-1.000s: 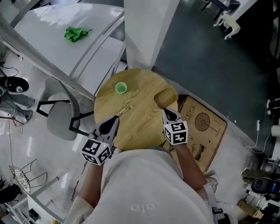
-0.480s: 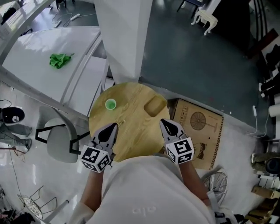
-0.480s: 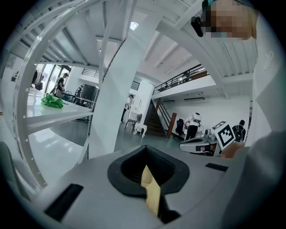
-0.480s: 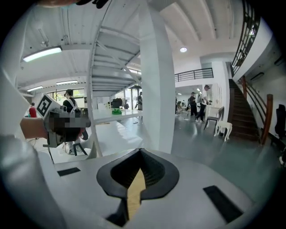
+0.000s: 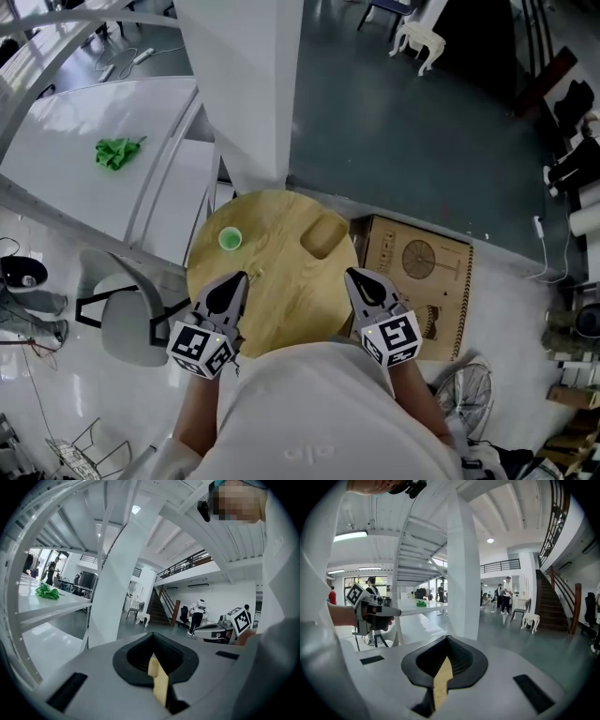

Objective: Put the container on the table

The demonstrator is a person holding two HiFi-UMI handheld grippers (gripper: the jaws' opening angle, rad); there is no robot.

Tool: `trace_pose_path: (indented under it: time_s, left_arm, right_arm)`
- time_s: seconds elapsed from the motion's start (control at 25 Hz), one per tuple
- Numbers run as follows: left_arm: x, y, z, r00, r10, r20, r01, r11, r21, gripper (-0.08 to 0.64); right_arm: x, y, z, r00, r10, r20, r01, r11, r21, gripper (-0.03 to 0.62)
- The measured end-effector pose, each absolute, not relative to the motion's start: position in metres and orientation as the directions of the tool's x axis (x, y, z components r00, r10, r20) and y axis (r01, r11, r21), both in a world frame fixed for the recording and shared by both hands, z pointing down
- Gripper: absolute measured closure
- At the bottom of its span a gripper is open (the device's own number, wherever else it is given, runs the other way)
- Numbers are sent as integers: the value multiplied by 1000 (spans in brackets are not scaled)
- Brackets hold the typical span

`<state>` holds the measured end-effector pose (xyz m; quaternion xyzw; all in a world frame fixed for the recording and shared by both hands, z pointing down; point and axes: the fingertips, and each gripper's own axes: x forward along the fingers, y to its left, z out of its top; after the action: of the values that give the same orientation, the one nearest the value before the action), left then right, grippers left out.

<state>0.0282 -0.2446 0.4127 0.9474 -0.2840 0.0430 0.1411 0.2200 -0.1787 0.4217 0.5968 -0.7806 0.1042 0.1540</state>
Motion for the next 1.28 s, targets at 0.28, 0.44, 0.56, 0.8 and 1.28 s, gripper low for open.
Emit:
trace_pose_path:
  time_s: [0.28, 0.44, 0.56, 0.8, 1.28]
  left_arm:
    - [28, -242, 411, 838, -525, 150, -546, -800, 248, 545]
    - [28, -235, 411, 836, -528, 152, -549, -796, 254, 545]
    - [28, -231, 409, 837, -527, 150, -548, -798, 251, 545]
    - [28, -223, 409, 836, -526, 153, -548, -799, 248, 545]
    - [31, -217, 411, 833, -529, 161, -553, -794, 251, 545]
  right_arm:
    - [218, -173, 421, -232, -905, 357, -966, 258, 24, 568]
    - [213, -168, 426, -241, -898, 368, -963, 267, 22, 568]
    - [213, -165, 427, -241, -897, 370, -964, 266, 16, 568]
    - [216, -158, 430, -237, -896, 376, -966, 260, 11, 568]
    - [222, -148, 439, -231, -889, 396, -968, 253, 2, 568]
